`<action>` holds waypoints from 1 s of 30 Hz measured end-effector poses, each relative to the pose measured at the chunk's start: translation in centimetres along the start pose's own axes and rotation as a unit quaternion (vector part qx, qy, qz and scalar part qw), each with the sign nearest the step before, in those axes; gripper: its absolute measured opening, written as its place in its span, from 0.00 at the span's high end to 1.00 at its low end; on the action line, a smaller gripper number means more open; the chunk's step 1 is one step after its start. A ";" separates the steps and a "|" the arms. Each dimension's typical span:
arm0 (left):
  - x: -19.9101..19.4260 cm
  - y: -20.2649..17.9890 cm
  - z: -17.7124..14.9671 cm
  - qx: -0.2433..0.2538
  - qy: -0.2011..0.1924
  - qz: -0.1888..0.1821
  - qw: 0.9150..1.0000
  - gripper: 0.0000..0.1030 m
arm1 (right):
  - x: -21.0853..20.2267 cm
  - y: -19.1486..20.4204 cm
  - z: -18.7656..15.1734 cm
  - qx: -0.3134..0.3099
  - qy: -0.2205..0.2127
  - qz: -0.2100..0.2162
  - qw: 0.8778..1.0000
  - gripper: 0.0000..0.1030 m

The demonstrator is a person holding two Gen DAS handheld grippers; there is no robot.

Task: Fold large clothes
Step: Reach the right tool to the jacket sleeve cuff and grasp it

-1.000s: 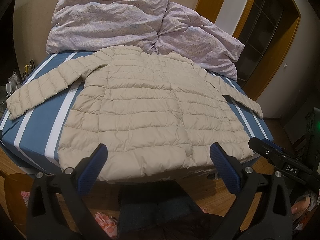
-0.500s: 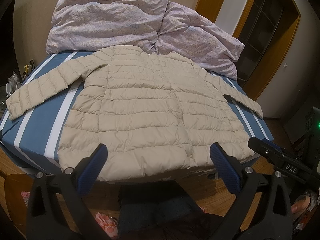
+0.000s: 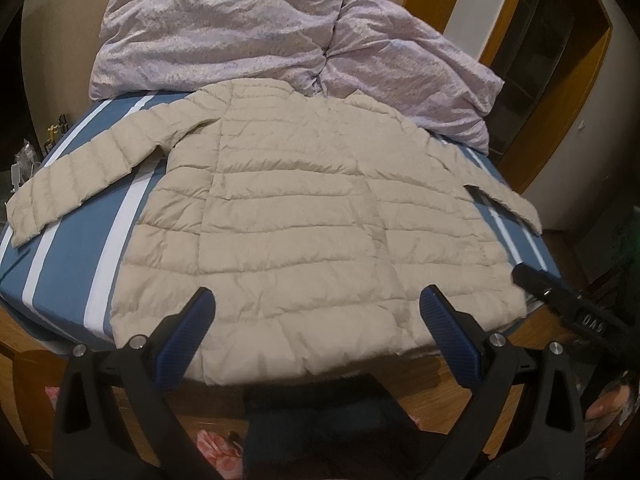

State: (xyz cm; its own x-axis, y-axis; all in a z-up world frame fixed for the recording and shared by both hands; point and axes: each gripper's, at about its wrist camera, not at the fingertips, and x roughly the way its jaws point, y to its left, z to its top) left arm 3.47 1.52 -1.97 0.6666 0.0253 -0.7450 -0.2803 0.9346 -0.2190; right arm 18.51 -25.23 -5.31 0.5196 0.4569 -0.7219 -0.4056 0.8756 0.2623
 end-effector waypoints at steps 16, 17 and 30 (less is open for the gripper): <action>11.4 3.2 6.7 0.031 0.002 0.130 0.991 0.02 | 8.3 -11.6 8.5 0.101 0.012 -0.131 0.986 0.01; 12.0 3.5 7.0 0.031 0.003 0.140 0.990 0.02 | 8.9 -12.9 9.1 0.109 0.014 -0.148 0.983 0.01; 17.3 5.6 8.1 0.031 0.006 0.214 0.976 0.02 | 12.5 -26.9 15.8 0.187 -0.005 -0.316 0.930 0.01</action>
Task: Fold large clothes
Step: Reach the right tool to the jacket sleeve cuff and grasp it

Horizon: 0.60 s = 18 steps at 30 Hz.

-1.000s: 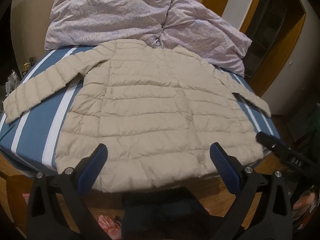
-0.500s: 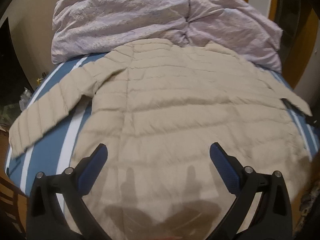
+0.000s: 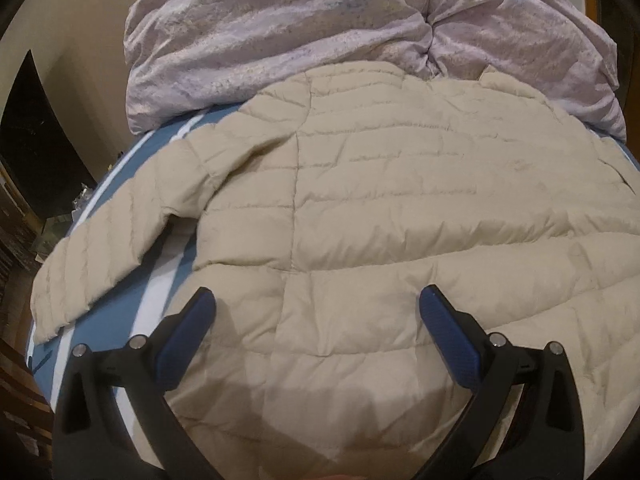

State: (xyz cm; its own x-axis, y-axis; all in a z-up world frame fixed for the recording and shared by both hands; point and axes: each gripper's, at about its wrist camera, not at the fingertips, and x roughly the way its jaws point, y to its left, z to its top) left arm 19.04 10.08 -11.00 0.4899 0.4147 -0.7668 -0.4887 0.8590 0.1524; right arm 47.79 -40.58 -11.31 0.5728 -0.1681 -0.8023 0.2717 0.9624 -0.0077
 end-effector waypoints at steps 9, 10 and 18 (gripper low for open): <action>1.5 0.0 -0.4 -0.009 0.019 -0.013 1.000 0.02 | 4.9 -5.0 3.7 0.079 -0.002 -0.049 0.996 0.01; 1.6 0.1 -0.4 -0.012 0.021 -0.016 1.000 0.02 | 5.4 -5.7 3.8 0.097 0.003 -0.047 0.994 0.01; 1.9 0.7 -0.5 -0.031 0.029 -0.039 0.998 0.02 | 7.6 -9.0 2.7 0.178 0.043 -0.017 0.983 0.07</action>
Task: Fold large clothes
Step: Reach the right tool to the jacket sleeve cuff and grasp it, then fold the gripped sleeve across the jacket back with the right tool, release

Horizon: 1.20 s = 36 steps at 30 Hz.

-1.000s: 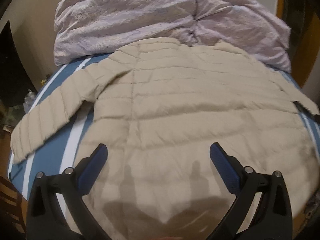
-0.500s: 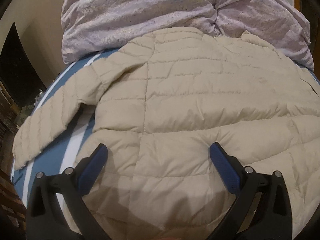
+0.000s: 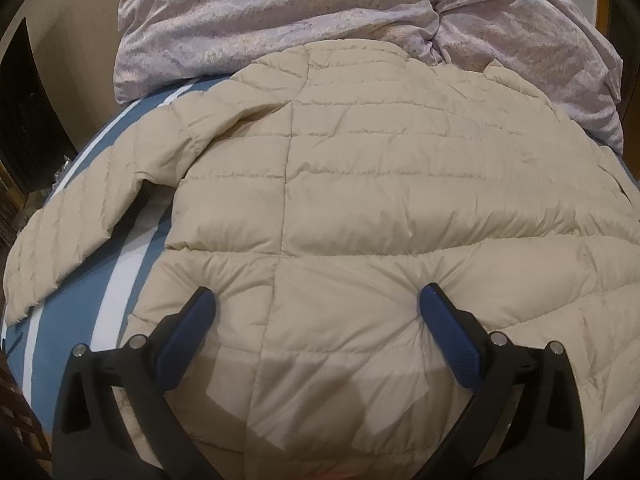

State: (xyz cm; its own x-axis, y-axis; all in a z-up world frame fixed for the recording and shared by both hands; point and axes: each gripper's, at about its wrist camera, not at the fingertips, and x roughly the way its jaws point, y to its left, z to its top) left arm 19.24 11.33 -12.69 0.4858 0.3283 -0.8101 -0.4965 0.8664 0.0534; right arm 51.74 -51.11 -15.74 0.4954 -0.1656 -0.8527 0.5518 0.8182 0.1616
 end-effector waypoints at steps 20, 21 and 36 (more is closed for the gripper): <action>0.1 0.3 0.1 -0.010 0.005 -0.014 1.000 0.02 | -5.3 6.8 -2.6 -0.095 -0.102 0.023 0.990 0.87; 0.1 0.3 0.1 -0.010 0.005 -0.014 1.000 0.02 | -6.3 8.0 -2.9 -0.106 -0.108 0.040 0.988 0.87; 0.1 0.3 0.0 -0.010 0.004 -0.014 1.000 0.02 | -14.1 28.6 -18.7 -0.343 -0.034 0.262 0.901 0.87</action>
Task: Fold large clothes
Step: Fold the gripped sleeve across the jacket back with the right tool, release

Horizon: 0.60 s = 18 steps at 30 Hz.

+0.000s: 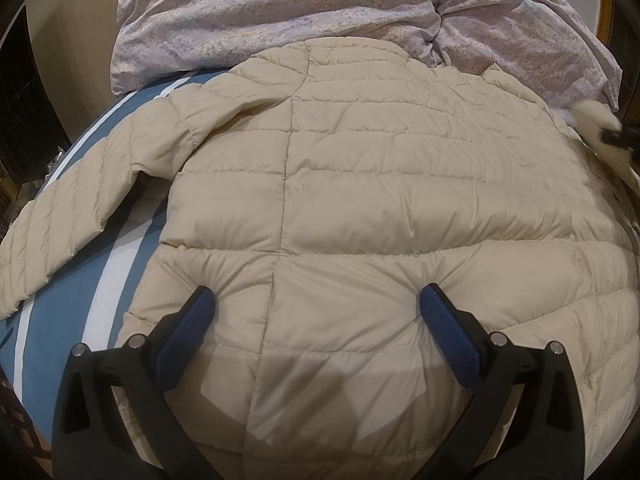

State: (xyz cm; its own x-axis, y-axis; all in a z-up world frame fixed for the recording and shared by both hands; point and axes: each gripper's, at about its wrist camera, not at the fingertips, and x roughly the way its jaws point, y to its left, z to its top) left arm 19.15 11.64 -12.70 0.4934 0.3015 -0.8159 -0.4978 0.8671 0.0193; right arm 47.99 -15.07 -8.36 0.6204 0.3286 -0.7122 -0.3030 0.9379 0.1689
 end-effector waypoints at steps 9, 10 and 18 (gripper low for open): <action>0.0 0.0 0.0 0.000 0.000 -0.001 1.000 0.02 | 0.3 13.0 -3.4 -0.073 0.038 0.127 0.988 0.87; 0.0 0.0 0.0 0.000 0.000 -0.001 1.000 0.02 | 0.3 14.0 -3.9 -0.080 0.042 0.133 0.987 0.87; 0.0 0.0 0.0 0.000 0.000 -0.001 1.000 0.02 | 1.2 18.1 -6.1 -0.114 0.077 0.153 0.979 0.85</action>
State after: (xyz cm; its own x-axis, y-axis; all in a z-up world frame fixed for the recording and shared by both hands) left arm 19.13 11.68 -12.67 0.4944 0.3006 -0.8156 -0.4974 0.8673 0.0182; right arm 38.81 1.61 -10.34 0.3637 0.5528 -0.7498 -0.6217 0.7434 0.2467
